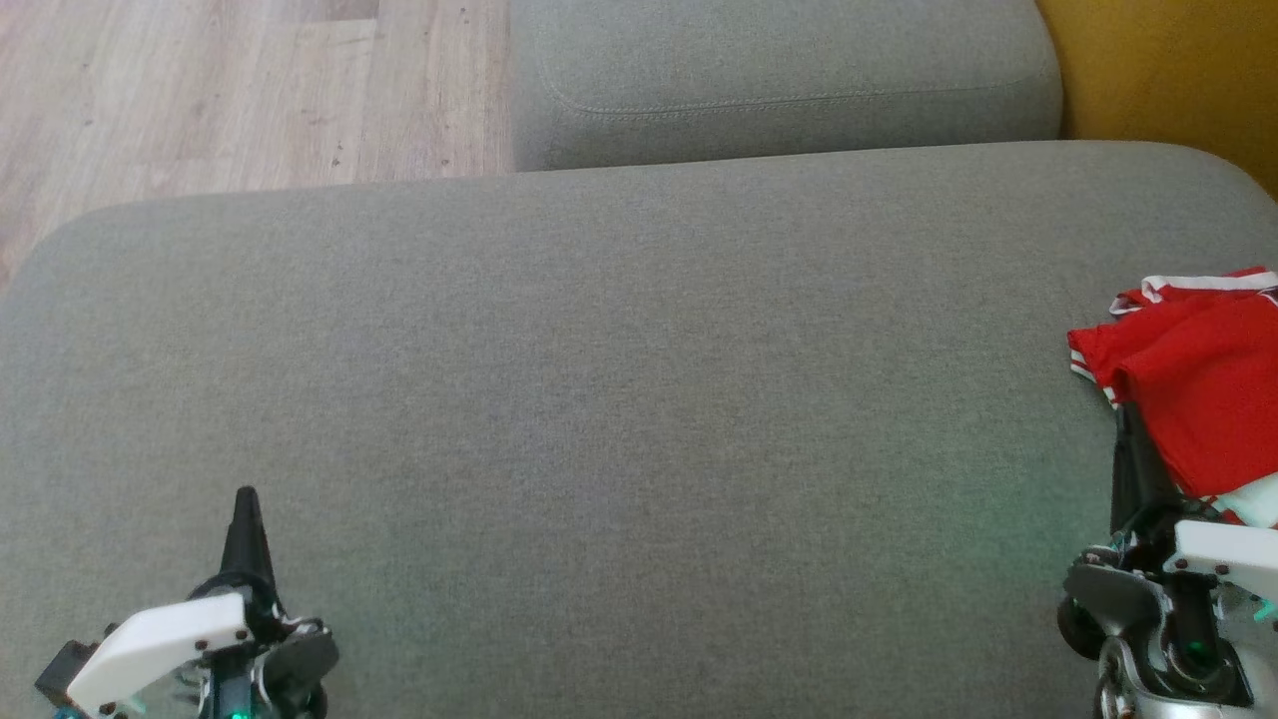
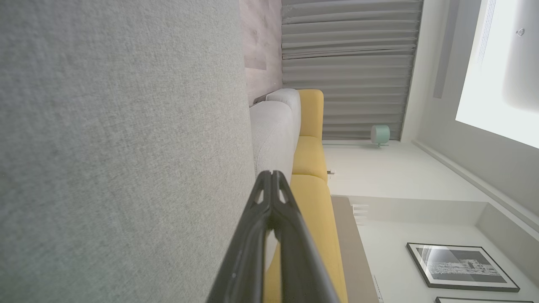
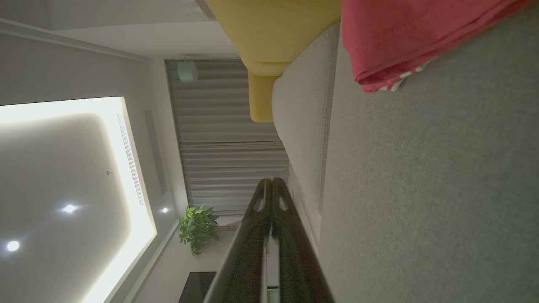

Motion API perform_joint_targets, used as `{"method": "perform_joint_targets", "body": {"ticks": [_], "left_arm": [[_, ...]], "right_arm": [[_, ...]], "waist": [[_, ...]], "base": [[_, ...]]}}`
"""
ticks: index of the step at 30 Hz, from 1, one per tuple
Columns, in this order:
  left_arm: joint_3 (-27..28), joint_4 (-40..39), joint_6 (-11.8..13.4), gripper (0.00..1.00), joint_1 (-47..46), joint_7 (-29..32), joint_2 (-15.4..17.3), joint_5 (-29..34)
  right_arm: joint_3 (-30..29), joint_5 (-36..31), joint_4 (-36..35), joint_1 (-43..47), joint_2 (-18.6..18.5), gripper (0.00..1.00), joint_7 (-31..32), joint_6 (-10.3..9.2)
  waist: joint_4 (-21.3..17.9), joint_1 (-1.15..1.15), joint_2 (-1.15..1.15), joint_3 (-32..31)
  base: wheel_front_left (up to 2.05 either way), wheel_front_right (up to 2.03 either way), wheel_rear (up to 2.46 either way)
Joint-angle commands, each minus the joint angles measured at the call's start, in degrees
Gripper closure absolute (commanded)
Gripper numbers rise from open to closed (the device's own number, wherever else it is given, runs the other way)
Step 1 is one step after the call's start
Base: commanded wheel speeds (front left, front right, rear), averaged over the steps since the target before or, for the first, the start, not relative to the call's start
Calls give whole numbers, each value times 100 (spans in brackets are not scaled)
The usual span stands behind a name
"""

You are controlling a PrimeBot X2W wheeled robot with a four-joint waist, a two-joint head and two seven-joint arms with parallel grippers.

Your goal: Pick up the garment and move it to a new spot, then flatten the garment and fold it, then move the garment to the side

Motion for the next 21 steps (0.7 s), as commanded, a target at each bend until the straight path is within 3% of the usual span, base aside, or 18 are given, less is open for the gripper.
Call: {"method": "perform_joint_targets", "body": {"ticks": [1, 21], "left_arm": [[232, -209, -40, 100, -271, 41, 30, -31], [232, -210, -40, 100, -271, 41, 30, -31]], "right_arm": [[117, 40, -232, -114, -29, 100, 34, -4], [117, 40, -232, -114, -29, 100, 34, -4]], "waist": [[0, 0, 0, 0], [0, 0, 0, 0]], "base": [[0, 0, 0], [0, 0, 0]]}}
